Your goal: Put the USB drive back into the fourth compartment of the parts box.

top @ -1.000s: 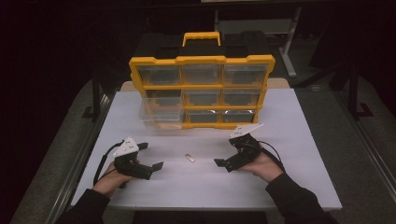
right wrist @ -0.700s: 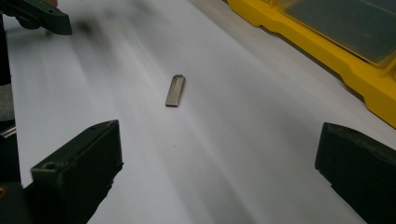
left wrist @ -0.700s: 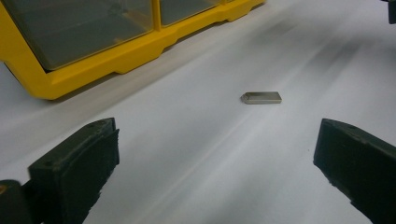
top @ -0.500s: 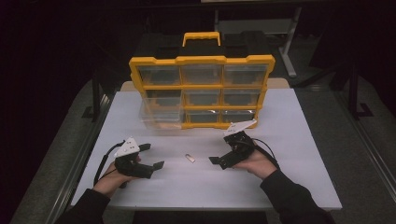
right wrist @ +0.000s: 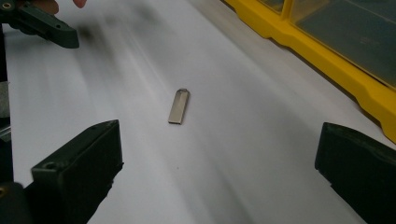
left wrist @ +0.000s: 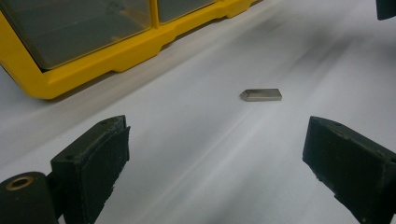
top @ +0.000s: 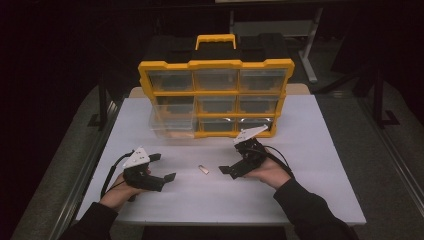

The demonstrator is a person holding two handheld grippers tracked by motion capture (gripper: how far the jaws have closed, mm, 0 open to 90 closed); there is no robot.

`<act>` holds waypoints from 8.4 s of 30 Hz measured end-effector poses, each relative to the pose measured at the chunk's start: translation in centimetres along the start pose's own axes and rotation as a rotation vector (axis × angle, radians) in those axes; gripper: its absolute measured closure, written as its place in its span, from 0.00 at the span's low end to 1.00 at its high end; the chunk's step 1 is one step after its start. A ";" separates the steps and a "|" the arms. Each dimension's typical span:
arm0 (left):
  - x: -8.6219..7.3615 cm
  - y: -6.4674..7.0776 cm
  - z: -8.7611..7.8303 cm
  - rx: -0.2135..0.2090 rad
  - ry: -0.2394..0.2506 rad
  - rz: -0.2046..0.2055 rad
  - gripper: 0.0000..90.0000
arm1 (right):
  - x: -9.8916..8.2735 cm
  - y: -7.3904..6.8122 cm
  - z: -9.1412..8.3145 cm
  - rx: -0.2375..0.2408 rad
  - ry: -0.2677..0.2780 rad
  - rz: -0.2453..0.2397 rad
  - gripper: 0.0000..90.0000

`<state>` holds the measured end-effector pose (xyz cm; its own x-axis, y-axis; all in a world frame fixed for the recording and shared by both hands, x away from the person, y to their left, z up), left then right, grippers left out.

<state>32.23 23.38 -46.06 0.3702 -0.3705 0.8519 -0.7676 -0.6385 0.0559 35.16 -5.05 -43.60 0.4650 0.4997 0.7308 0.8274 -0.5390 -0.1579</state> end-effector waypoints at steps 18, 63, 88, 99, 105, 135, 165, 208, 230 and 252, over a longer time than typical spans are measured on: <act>0.0 -0.2 0.0 0.006 -0.010 -0.009 0.02 | 1.3 -0.5 1.8 0.012 -0.019 -0.024 0.06; 0.0 -0.2 0.0 0.008 -0.010 -0.007 0.05 | 2.7 -2.2 6.1 0.060 -0.099 -0.073 0.37; 0.0 0.0 0.1 -0.003 -0.009 0.004 0.07 | 2.0 -2.1 8.7 0.056 -0.182 -0.131 0.73; -0.1 0.0 0.1 -0.004 -0.015 0.008 0.07 | 1.6 -2.4 9.0 0.049 -0.218 -0.136 0.81; -0.1 0.1 0.1 -0.006 -0.015 0.007 0.07 | 1.6 -2.4 9.0 0.039 -0.224 -0.142 0.85; -0.1 0.2 0.2 -0.009 -0.022 0.023 0.08 | 2.2 -2.4 7.7 0.058 -0.234 -0.152 0.87; -0.3 0.2 0.3 -0.008 -0.033 0.032 0.08 | 4.1 -1.9 4.0 0.103 -0.219 -0.190 0.87; -0.3 0.1 0.3 -0.003 -0.034 0.032 0.08 | 10.0 -1.6 -0.7 0.096 -0.176 -0.248 0.87; -0.4 0.1 0.3 -0.004 -0.039 0.033 0.08 | 13.8 -1.7 -3.5 0.064 -0.141 -0.283 0.87; -0.4 0.2 0.3 -0.006 -0.038 0.029 0.08 | 18.6 -2.1 -4.7 0.044 -0.095 -0.307 0.87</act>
<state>32.11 23.21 -46.50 0.3671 -0.4148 0.8326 -0.7814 -0.6231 0.0341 40.63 2.19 -26.54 0.2171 0.6968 0.6837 0.9454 -0.3245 0.0305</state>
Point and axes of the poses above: each handheld gripper's, and its own axes: z roughly forward along the jaws, x roughly out of its top, y roughly to its right, the point moved 5 cm from there along z, roughly forward along the jaws
